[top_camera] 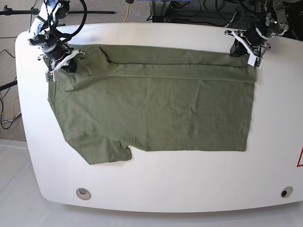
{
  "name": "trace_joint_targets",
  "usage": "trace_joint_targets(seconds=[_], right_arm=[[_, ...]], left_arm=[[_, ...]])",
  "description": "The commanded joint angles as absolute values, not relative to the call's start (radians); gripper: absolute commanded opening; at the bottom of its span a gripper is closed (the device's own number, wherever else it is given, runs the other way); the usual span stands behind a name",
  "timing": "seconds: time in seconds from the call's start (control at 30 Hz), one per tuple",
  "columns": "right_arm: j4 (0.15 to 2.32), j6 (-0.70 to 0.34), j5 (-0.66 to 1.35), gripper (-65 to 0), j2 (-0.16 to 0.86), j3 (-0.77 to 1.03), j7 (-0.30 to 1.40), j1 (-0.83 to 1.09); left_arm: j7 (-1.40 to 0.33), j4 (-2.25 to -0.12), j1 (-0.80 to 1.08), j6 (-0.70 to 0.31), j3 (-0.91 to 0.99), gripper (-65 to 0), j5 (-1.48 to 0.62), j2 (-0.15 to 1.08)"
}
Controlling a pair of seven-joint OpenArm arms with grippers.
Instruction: Fold the T-shirt properly
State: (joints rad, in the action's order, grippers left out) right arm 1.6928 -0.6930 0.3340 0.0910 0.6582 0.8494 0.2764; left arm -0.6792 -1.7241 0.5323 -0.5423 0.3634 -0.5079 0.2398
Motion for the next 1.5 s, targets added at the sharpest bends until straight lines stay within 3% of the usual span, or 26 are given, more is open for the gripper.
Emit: trace_joint_targets(seconds=[0.0,0.2,0.27,0.4,0.47,0.6,1.0,1.47], right_arm=[[1.697,-0.698,0.351,-65.0,0.109,0.659,0.831,0.275],[1.683,-0.698,0.358,-65.0,0.117,0.666,0.822,0.268],[1.685,-0.698,0.359,-65.0,0.116,0.669,0.824,0.268],[1.690,-0.698,0.361,-65.0,0.113,0.674,0.824,0.271],[1.700,-0.698,0.351,-65.0,0.108,0.674,0.820,0.277],[1.702,-0.698,0.351,-65.0,0.109,0.675,0.818,0.277],[1.695,-0.698,0.347,-65.0,0.104,0.663,0.803,0.269],[1.686,-0.697,0.343,-65.0,0.098,0.654,0.787,0.269]], left_arm=[[-0.674,-1.722,0.523,-0.543,0.373,-65.0,-0.514,0.255],[-0.720,-1.754,0.526,-0.543,0.400,-64.8,-0.538,0.251],[-0.729,-1.766,0.531,-0.543,0.405,-57.3,-0.541,0.251],[-0.729,-1.778,0.534,-0.542,0.414,-49.2,-0.543,0.251],[-0.706,-1.770,0.532,-0.543,0.395,-51.9,-0.519,0.248],[-0.652,-1.762,0.525,-0.545,0.393,-65.0,-0.492,0.243],[-0.625,-1.727,0.511,-0.530,0.389,-65.0,-0.409,0.201],[-0.657,-1.747,0.496,-0.523,0.392,-65.0,-0.436,0.242]])
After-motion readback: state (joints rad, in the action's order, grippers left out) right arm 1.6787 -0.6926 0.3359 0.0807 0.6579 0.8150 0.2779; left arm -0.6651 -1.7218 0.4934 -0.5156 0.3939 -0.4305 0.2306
